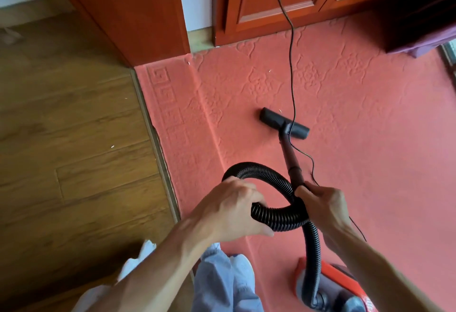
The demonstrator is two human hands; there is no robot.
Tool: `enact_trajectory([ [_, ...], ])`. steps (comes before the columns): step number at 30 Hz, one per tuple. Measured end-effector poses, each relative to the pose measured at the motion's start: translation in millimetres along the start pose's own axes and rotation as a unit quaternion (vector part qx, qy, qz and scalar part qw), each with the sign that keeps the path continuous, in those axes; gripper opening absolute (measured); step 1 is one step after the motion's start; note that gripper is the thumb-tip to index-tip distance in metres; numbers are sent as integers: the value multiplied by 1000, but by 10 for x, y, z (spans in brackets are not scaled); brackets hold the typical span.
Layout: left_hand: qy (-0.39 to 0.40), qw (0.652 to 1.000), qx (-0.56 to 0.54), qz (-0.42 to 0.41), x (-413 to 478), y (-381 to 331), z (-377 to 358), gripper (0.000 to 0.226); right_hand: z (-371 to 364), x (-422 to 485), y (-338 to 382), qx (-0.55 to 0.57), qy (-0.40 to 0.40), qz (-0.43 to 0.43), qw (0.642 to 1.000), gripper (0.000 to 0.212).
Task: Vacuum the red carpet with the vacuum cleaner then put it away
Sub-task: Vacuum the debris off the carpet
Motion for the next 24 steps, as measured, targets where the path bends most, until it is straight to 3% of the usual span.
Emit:
enact_trajectory([
  [10, -85, 994, -23, 56, 425, -87, 21, 43, 105, 614, 260, -31, -6, 27, 999, 15],
  [15, -13, 995, -46, 86, 422, -58, -76, 40, 238, 472, 347, -64, 8, 39, 997, 12],
  [19, 62, 995, -44, 62, 277, -183, -42, 48, 337, 164, 288, -75, 52, 41, 995, 9],
  [24, 84, 996, -12, 36, 258, -281, 63, 50, 278, 88, 422, -99, 73, 57, 991, 9],
])
Point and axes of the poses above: each hand's wrist, its own x-axis towards the middle knuckle, its own z-axis out of the back of the hand, y = z × x, the point moved 10 cm from there along x, towards the middle knuckle, and after that the axes turned 2 degrees about y, right-handed, at the moved point
